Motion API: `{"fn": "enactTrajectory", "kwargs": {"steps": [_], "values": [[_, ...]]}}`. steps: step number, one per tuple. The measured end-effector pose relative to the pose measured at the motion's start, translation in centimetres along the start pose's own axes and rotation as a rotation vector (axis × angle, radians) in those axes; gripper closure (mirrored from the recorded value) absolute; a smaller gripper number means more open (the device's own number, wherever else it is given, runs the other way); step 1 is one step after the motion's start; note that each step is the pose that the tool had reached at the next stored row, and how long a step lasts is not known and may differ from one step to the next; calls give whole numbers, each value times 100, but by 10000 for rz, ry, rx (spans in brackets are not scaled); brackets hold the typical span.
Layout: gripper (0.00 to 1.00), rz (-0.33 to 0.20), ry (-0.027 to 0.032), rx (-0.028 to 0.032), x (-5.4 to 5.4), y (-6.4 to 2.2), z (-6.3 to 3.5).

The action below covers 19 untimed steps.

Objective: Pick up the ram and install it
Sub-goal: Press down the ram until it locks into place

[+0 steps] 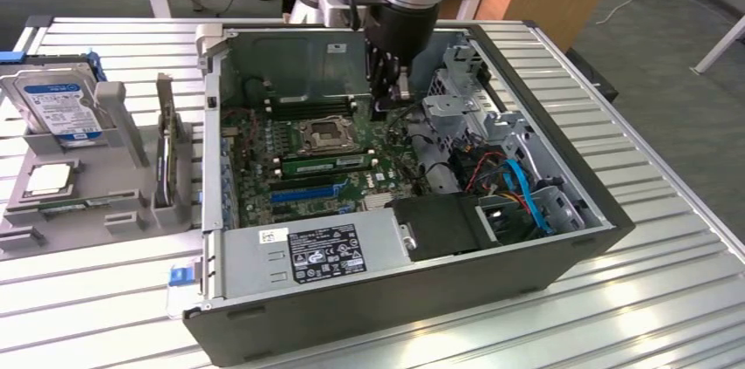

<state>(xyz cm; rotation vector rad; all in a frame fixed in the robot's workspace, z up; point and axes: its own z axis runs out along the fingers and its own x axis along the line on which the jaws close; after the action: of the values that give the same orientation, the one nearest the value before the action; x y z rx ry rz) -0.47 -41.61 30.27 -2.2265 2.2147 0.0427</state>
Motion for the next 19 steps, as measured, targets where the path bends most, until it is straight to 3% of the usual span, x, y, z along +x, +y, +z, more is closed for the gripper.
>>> {"fn": "enactTrajectory", "kwargs": {"steps": [19], "values": [[90, -1, 0, 0, 4, -5, 222]]}}
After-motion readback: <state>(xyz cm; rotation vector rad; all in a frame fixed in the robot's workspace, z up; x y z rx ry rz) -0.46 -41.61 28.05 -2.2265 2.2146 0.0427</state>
